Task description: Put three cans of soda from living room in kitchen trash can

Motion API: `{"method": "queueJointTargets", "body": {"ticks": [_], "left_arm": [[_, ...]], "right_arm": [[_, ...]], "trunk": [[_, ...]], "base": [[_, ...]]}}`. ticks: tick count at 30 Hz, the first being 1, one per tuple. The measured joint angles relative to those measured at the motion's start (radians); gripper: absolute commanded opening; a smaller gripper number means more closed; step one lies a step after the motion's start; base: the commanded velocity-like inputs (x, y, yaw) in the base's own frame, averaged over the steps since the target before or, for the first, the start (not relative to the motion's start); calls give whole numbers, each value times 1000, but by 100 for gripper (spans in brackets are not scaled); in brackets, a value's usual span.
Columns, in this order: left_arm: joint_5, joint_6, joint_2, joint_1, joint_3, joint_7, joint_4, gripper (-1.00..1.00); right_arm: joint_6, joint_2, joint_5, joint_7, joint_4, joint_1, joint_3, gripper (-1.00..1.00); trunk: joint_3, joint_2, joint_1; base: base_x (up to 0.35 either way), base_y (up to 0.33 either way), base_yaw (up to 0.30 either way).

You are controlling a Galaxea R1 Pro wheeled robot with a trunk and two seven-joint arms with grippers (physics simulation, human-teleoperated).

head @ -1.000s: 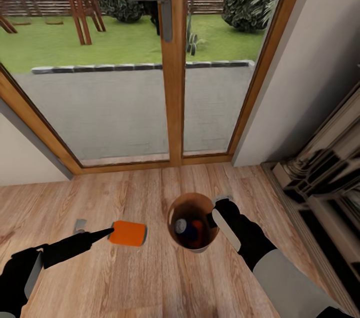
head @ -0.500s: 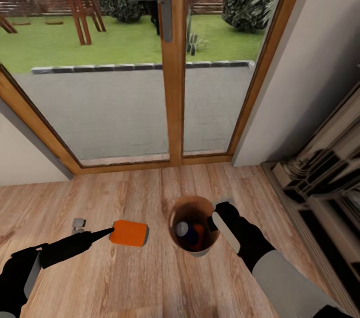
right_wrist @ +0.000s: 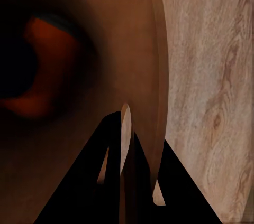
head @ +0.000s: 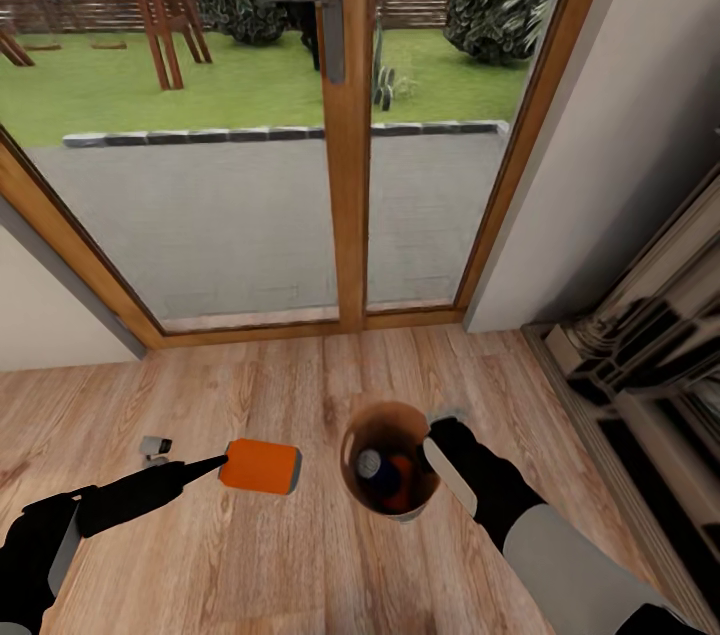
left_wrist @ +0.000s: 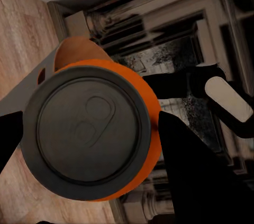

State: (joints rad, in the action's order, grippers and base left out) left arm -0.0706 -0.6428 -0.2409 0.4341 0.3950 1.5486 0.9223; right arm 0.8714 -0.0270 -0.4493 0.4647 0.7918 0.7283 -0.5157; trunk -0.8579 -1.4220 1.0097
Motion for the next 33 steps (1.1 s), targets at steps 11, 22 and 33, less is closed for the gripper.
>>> {"method": "queueJointTargets", "body": {"ticks": [11,22,33], "left_arm": [[-9,-20,12,0,0,15,-2,-100],[-65,-19,88,0,-2,15,-10,-100],[-67,-15,138,0,-4,14,-47,-100]], "right_arm": [[-20,-2,-3,0,-47,1,-3,-100],[-21,-2,-2,0,-50,1,-3,-100],[-21,-16,0,1,-50,2,-4,-100]], "trunk": [[0,0,0],[0,0,0],[0,0,0]], "base": [[0,0,0],[0,0,0],[0,0,0]]}}
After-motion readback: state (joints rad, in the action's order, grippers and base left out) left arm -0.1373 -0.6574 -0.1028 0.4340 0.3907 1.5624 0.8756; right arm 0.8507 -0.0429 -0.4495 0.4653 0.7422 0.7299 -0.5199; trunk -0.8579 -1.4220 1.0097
